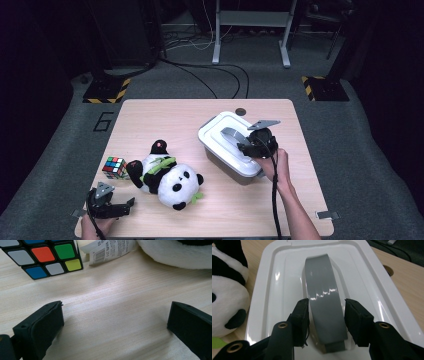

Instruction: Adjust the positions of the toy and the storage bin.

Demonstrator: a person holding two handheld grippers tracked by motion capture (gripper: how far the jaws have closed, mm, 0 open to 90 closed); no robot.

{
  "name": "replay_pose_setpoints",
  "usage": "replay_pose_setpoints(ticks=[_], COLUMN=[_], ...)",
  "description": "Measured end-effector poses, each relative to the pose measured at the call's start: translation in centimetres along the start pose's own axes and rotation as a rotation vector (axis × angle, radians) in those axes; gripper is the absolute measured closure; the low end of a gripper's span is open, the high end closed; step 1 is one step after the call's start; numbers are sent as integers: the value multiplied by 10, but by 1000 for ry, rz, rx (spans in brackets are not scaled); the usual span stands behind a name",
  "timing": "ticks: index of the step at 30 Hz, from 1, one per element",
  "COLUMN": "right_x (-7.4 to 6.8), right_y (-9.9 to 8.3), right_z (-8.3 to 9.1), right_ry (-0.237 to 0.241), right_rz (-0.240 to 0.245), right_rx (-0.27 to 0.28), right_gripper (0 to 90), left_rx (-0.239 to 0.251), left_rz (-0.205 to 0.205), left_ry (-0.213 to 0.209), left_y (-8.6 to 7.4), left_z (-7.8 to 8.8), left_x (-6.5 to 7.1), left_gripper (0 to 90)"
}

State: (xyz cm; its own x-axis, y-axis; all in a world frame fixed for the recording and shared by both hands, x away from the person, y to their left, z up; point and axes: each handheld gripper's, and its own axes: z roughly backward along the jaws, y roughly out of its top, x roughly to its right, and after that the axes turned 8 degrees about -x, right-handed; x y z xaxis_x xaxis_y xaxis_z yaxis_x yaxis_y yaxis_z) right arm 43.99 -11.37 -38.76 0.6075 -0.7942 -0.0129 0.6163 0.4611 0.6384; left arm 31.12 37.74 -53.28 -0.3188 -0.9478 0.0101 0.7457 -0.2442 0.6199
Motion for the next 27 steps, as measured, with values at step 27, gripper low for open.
replay_pose_setpoints(ticks=[27], right_x=[-22], right_y=[39], right_z=[-23], right_ry=[0], right_rz=[92], right_rx=[21], right_gripper=[666], left_rx=[-9], left_rz=[-1], left_ry=[-4], left_y=[0], left_z=[1], left_x=[-1], left_gripper=[5])
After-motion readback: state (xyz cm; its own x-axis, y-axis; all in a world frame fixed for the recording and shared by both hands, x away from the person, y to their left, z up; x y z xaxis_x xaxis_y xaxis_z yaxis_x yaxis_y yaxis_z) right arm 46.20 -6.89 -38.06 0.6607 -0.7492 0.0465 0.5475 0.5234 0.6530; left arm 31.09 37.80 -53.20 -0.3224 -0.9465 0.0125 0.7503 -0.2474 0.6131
